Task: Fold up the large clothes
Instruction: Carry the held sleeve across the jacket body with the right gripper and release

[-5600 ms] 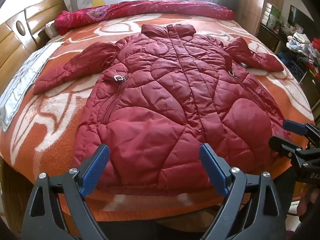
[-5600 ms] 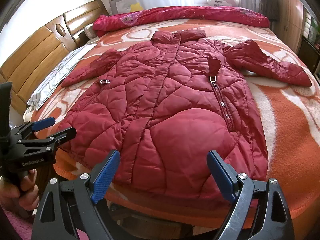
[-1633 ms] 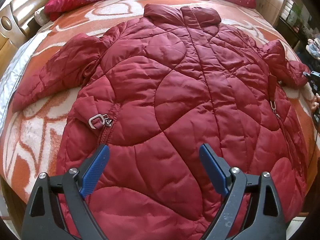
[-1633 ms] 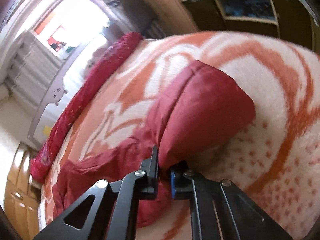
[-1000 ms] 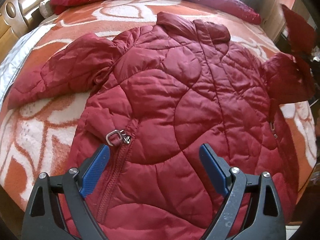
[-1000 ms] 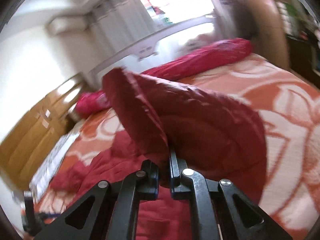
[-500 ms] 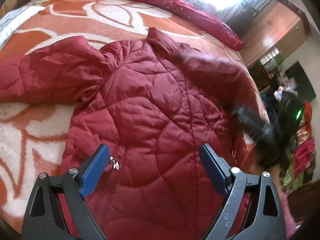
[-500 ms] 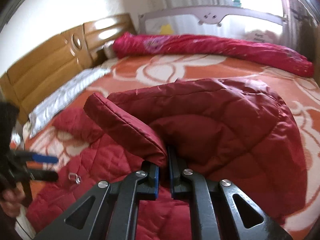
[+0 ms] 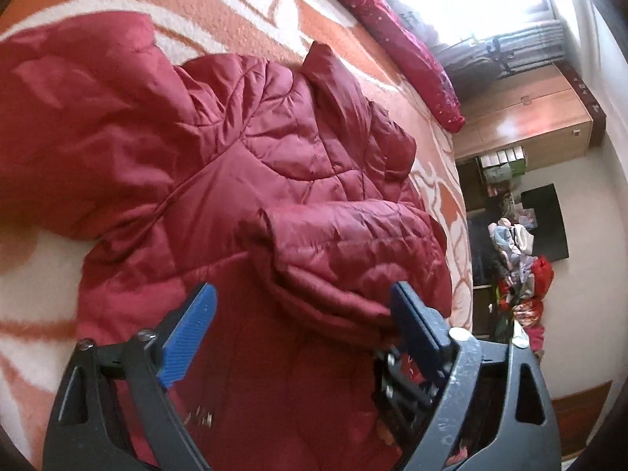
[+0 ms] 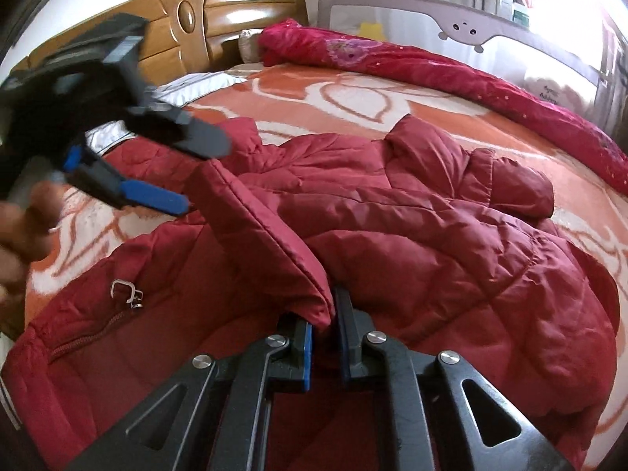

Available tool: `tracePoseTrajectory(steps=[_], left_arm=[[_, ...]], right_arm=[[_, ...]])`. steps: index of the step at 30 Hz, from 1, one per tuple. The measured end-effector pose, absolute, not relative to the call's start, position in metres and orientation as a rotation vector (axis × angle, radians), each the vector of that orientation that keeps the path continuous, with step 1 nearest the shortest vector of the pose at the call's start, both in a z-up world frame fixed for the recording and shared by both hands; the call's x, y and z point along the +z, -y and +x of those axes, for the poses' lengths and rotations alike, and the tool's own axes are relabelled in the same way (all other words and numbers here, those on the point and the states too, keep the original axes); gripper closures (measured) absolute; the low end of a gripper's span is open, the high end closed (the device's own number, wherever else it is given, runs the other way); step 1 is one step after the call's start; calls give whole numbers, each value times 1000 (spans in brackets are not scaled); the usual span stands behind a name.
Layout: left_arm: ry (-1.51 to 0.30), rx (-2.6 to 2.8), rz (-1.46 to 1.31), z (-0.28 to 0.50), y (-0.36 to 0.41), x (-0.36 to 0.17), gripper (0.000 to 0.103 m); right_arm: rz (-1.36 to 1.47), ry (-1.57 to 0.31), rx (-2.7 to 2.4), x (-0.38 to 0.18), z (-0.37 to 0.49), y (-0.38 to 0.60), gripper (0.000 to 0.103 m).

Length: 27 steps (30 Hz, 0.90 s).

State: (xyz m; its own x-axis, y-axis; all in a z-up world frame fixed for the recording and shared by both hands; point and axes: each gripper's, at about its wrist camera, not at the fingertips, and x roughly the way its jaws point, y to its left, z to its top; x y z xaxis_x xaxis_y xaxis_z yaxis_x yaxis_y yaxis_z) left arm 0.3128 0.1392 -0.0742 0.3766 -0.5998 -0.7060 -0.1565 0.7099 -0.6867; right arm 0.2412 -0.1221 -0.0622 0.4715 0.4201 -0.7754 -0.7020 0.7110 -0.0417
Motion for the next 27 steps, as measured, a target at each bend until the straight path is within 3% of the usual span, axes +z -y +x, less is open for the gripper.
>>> tracePoseTrajectory(steps=[1,2,3,5,8,11,18,23,27], left_arm=[[-1187,-333,-769,317,-137,-78,45],[-1206,-349,-771,322,-134,-82,65],[-1218,-340,-748,325,-130,-85,72],[-1215,-329,-698,326,-127,-84,83],[-1183,-332,-644,324,-127,-76,92],[-1131,-310,-536,324,-127,-60,95],[-896,-132,-51,327,-106,-3,96],[-931,-74,89,340,-87,-36,96],[-1007,-31,34,342,-98,-55,91]], right_arm=[[-383,-825,711,-62,240,122,90],[-384,-826,714,-63,242,121,89],[-388,-826,707,-63,242,121,89],[-379,-830,706,-63,242,125,87],[-334,-856,721,-60,243,133,82],[-260,-873,730,-52,242,152,68],[-99,-792,480,-24,265,228,65],[4,-887,332,-45,310,270,63],[9,-970,320,-68,330,274,63]])
